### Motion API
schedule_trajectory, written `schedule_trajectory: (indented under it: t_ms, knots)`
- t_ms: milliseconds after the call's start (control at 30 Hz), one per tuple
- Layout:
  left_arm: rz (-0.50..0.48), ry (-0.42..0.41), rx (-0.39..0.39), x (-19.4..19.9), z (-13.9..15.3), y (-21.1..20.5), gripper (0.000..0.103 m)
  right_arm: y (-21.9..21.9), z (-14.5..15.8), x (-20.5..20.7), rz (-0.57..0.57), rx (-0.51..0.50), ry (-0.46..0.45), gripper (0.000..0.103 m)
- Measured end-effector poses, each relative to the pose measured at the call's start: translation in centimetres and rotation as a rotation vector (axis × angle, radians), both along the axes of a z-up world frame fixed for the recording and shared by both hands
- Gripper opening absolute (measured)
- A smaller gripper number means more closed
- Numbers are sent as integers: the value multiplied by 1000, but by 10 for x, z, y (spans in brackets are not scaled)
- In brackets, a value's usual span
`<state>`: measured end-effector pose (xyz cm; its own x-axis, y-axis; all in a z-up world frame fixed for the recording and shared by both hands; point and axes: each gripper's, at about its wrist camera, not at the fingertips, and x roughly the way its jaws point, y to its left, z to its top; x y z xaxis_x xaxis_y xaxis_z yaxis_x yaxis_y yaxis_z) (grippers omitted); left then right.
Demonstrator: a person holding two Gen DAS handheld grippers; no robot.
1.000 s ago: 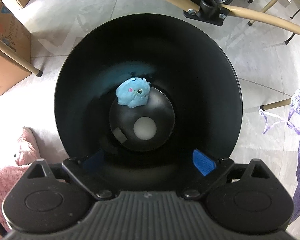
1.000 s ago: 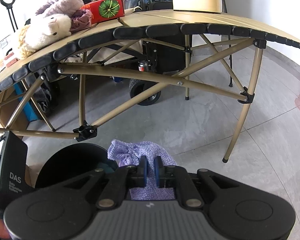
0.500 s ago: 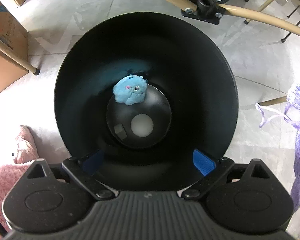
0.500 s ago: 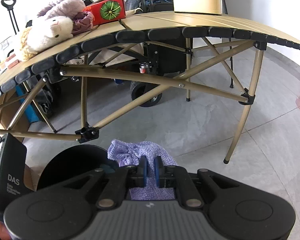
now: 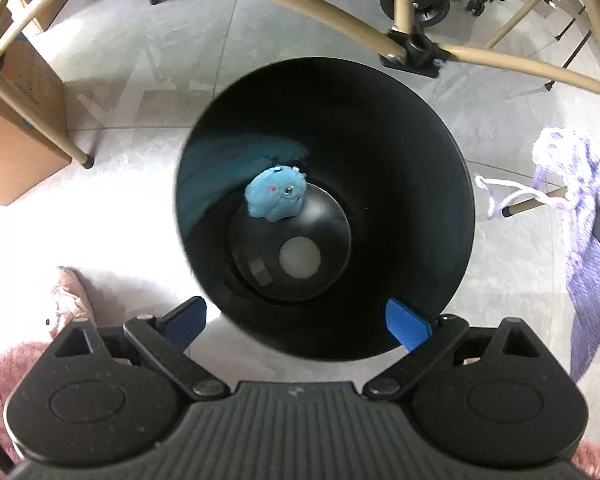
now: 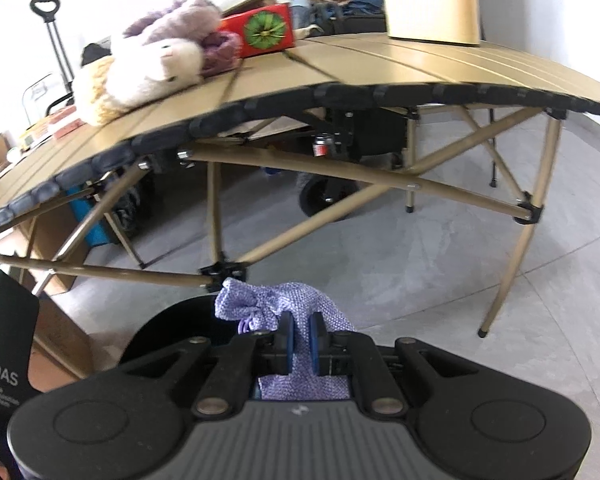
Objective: Collect trash
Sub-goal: 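Move the left tool aside while the right tool brings the purple bag over the bin, then lower the purple bag into the bin and open the right gripper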
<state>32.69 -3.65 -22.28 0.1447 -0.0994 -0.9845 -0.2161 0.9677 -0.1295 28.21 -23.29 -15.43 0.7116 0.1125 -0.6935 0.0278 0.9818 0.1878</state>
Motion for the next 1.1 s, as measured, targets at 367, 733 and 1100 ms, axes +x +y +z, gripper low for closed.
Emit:
schedule_trajectory:
  t_ms: [367,733,1100]
  knots:
    - [83,-43,-3,-22,22,54,98,57,1,10,128,4,16,8]
    - [158,-41,31,-37,20,95,98,101,-27,29,187,-14,156,8]
    - [182,-35,87,-40,16,106,98,133,-60,44,232,-51,253,9]
